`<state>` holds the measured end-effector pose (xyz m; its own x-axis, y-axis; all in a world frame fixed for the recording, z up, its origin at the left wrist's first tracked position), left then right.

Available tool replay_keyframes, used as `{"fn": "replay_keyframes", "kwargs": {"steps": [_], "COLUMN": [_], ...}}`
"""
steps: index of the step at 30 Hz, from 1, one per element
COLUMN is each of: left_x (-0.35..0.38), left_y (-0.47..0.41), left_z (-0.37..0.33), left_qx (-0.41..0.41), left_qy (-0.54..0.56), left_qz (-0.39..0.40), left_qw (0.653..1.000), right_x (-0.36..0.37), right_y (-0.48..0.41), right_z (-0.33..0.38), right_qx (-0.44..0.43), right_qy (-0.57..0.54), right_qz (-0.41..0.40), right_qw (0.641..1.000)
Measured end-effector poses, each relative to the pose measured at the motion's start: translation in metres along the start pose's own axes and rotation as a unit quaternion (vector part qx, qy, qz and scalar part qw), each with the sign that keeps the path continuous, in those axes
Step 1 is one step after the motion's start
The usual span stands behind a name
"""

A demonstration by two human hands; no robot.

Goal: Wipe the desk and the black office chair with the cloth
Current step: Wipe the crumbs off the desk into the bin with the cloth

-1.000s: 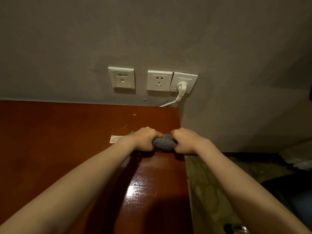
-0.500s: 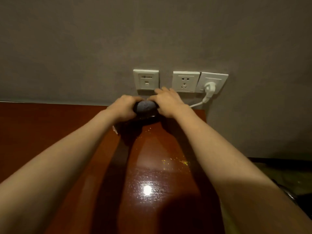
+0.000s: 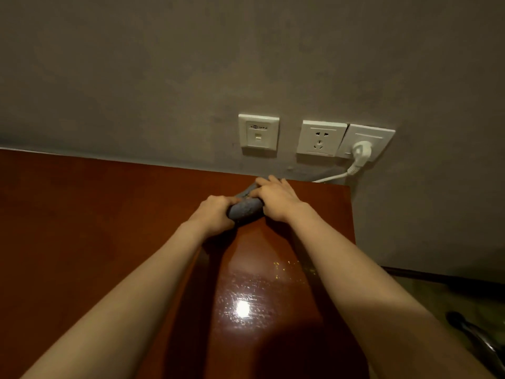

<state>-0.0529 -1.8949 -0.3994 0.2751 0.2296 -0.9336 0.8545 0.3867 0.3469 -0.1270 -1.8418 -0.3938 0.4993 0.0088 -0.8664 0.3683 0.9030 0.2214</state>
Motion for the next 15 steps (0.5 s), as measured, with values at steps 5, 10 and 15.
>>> {"fn": "replay_keyframes", "kwargs": {"steps": [5, 10, 15], "left_x": [0.018, 0.038, 0.047], "left_y": [0.041, 0.079, 0.095], "left_z": [-0.050, -0.110, -0.130], "left_qx": [-0.010, -0.005, -0.016], "left_qy": [0.013, 0.037, 0.077], "left_qz": [-0.001, 0.012, 0.042], "left_qw": [1.000, 0.999, 0.996], "right_x": [0.008, 0.015, 0.016], "right_y": [0.055, 0.118, 0.140], "right_z": [-0.012, -0.034, -0.032], "right_qx": [-0.015, -0.009, -0.032], "right_qy": [0.013, 0.026, 0.077], "right_qz": [0.027, 0.059, 0.121], "right_qw": [0.999, 0.998, 0.989]}}
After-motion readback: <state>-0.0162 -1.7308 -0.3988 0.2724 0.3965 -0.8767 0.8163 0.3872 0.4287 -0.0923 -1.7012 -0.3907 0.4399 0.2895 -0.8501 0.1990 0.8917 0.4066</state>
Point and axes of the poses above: each hand's wrist, its own y-axis away from the middle knuckle, its own x-axis out of the palm, z = x × y, the point moved 10 cm from there along -y, towards the middle knuckle, and after that the axes turned 14 degrees about -y, right-handed, at the moved point
